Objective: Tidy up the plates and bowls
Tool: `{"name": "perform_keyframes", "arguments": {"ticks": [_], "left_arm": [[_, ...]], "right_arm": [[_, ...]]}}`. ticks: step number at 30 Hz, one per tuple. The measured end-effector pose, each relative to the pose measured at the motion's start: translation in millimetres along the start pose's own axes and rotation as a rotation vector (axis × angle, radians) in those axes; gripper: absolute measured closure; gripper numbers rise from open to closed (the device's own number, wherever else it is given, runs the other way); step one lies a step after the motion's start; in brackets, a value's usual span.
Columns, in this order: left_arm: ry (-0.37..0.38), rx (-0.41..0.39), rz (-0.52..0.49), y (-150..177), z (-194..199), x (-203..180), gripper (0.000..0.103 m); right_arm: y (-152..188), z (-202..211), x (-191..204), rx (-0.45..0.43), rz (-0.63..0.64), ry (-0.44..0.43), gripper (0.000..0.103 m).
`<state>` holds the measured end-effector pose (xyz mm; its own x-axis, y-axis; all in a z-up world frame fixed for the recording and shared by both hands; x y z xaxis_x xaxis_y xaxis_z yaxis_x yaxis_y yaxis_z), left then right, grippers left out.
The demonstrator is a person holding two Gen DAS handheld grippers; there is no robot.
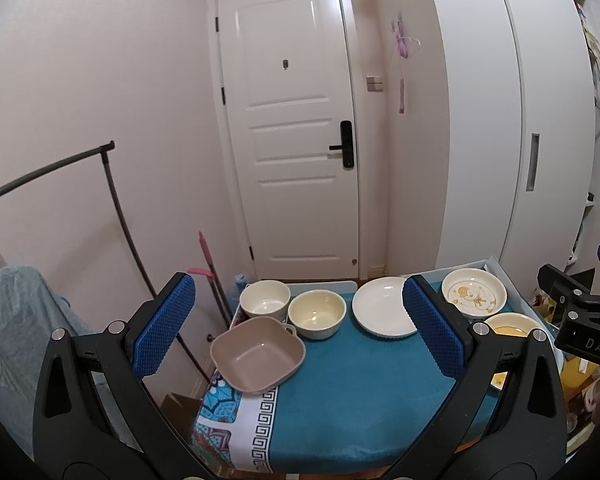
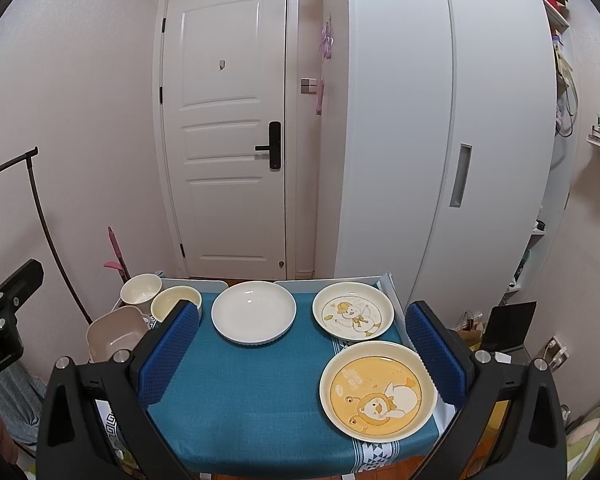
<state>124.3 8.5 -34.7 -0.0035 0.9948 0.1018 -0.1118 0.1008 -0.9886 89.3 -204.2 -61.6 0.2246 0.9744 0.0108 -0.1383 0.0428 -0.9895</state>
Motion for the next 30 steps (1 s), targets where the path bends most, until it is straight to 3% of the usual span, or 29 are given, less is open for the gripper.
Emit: {"name": "perform_keyframes", "arguments": {"ticks": [12, 20, 25, 30], "left_arm": [[0.052, 0.057, -0.007, 7, -42, -14, 0.000], [0.155, 0.147, -0.058, 38, -76, -84, 0.000], [0.203, 0.257, -0.067, 79, -93, -137, 0.000], [0.298, 0.445, -0.033, 141, -110, -198, 0.000]], "right_arm": [[5, -18, -14, 0.047, -0.044, 0.024, 0.000], [51, -38, -81, 0.178, -0.100, 0.082, 0.000], [100, -59, -127, 0.292, -0.125, 0.050, 0.000], [145, -81, -159, 0.404, -0.176, -0.040, 0.000]]}}
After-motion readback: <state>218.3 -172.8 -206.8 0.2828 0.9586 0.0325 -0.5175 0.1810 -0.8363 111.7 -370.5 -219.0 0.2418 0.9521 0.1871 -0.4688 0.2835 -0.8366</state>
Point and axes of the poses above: each gripper's, at about its wrist camera, not at the fingertips, and z roughly against the way its jaws point, x to its left, y to its underside, the point moved 10 cm from there along -z, roughly the way its jaws point, and after that the axes turned 15 degrees about -x, right-handed, at the moved point
